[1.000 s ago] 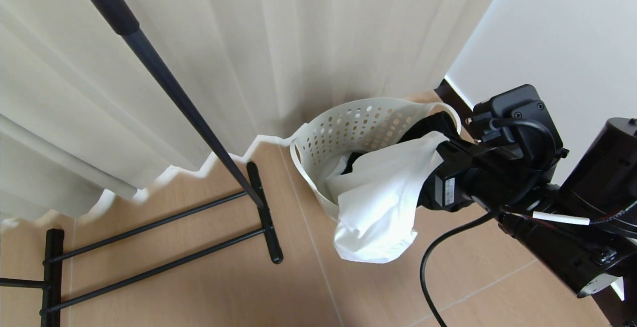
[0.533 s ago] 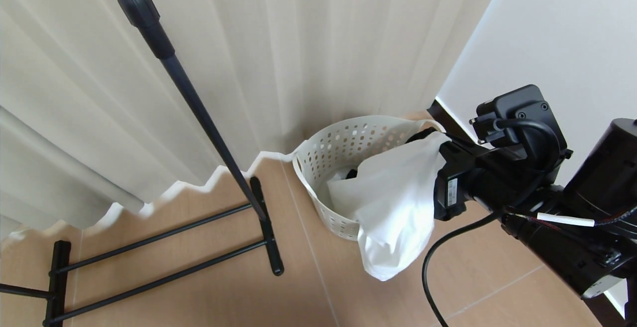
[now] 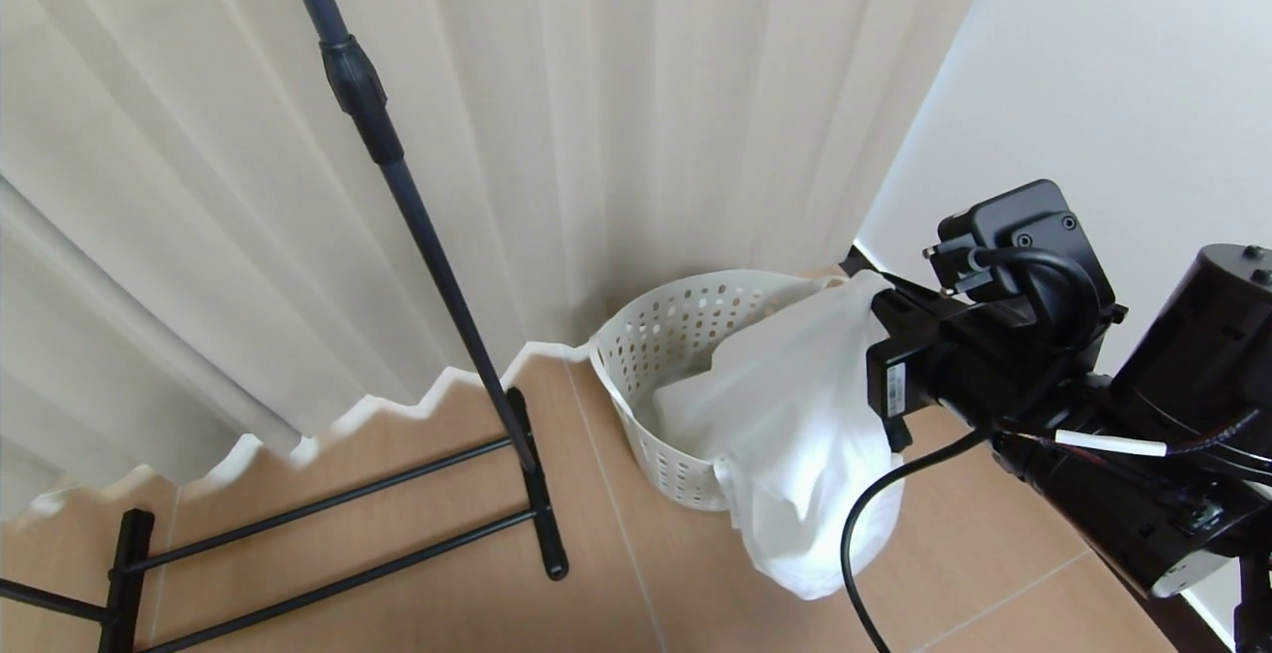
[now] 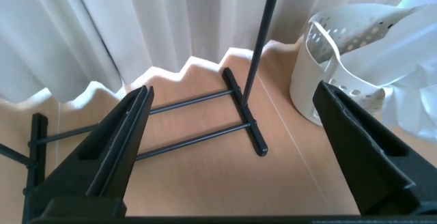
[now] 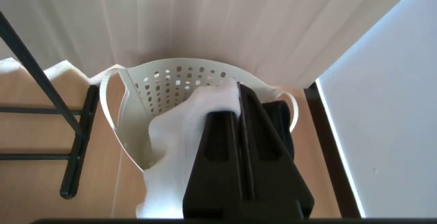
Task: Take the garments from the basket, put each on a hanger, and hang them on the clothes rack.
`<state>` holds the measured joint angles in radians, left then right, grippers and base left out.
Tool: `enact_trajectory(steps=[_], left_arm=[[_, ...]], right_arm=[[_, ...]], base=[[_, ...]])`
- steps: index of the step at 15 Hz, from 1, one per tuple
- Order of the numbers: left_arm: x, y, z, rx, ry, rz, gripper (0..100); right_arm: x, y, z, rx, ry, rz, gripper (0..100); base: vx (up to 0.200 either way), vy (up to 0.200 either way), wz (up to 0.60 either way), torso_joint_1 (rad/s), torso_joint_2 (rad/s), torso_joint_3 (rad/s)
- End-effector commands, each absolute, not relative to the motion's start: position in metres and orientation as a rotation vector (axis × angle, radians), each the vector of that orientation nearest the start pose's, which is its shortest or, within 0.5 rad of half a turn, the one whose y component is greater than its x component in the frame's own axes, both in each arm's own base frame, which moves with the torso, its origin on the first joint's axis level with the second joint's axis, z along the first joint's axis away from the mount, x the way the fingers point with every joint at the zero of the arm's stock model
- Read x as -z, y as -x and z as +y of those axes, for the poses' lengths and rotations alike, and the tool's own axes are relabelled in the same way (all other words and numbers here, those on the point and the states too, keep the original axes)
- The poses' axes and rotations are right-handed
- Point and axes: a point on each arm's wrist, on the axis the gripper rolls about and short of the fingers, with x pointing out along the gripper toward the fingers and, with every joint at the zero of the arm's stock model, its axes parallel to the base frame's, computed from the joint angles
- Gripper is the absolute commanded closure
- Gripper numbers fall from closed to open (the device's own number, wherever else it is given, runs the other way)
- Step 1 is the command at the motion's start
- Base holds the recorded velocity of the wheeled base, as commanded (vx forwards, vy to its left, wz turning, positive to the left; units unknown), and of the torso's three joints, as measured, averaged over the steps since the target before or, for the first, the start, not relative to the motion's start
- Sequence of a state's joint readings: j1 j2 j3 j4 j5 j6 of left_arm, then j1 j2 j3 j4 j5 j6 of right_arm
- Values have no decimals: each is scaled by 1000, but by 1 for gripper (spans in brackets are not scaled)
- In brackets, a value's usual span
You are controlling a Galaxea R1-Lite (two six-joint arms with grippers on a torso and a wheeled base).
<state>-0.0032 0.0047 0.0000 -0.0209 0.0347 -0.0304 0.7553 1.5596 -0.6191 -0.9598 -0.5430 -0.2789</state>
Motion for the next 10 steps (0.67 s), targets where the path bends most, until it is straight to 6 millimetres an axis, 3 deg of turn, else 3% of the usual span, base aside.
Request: enact_trajectory(steps=[1,8,10], left_arm=[[-78,22,1,-32,31,-17,0],[-78,22,1,-32,31,-17,0],[-78,22,1,-32,31,-17,0]], right_arm=[[-203,-198,171,-211,274,-37,100],[-207,-206,159,-184,293,-50,100],[-207,-205,158,-184,295,-49,100]], base=[[0,0,0,2,2,203],[0,0,0,4,-7,190],[0,0,0,-19,-264,-208]])
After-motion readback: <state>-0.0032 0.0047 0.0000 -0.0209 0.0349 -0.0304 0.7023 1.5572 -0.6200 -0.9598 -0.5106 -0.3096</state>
